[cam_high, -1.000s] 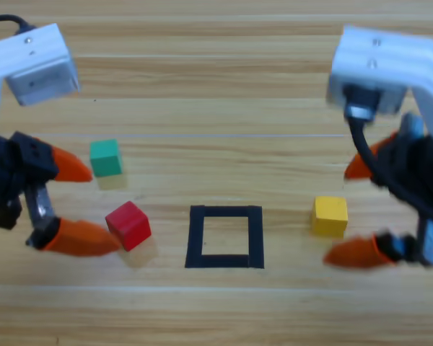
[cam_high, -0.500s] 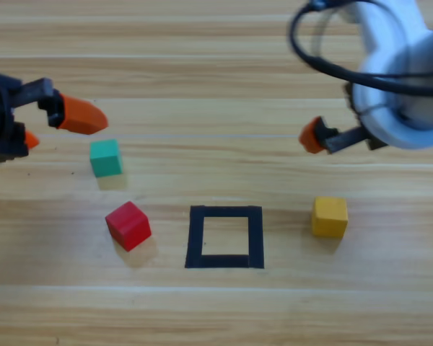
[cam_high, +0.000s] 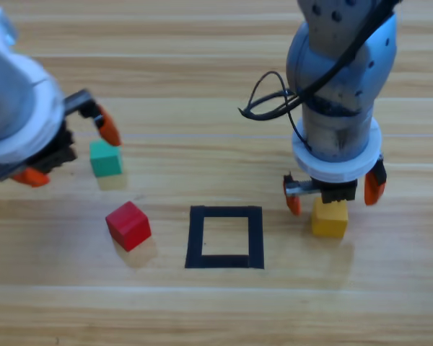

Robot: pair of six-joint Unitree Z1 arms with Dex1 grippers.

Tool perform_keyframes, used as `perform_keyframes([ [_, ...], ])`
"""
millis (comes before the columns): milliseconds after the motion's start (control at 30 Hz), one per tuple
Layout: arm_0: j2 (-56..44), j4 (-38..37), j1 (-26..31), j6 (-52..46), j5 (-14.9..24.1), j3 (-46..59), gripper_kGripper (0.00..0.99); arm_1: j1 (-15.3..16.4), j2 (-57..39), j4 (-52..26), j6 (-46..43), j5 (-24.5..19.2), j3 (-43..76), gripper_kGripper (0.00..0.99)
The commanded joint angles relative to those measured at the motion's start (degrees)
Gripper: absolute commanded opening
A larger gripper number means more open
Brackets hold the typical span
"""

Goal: Stack the blocks in the rectangular block: red at the bottom, yellow in the middle, green on top

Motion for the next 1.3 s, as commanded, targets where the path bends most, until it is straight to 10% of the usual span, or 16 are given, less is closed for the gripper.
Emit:
perform_keyframes([
  [33, 7.82, 6.64, -1.05, -3.17, 0.04, -5.72, 0.945, -3.09, 2.23, -1.75, 1.96, 1.45, 1.43, 0.986],
  [333, 18.89, 16.3, -1.14, -10.11, -3.56, -16.79, 0.946, -7.22, -4.1, -21.61, 0.64, 10.32, 18.84, 0.986],
  [600, 24.69, 16.3, -1.14, -13.36, -5.67, -18.38, 0.946, -8.01, -4.8, -23.02, 0.38, 10.85, 20.59, 0.98],
  [833, 28.56, 15.86, -0.96, -13.71, -8.22, -18.46, 0.948, -8.45, -6.82, -25.83, -0.24, 12.96, 23.49, 0.667],
  [1000, 29.53, 14.72, -0.7, -13.8, -9.19, -17.5, 0.948, -8.01, -9.72, -25.83, -1.73, 12.96, 24.29, 0.13],
  [1300, 29.97, 11.56, 1.85, -13.8, -10.68, -15.65, 0.946, -6.25, -15.17, -24.16, -2.26, 12.43, 25.43, 0.107],
])
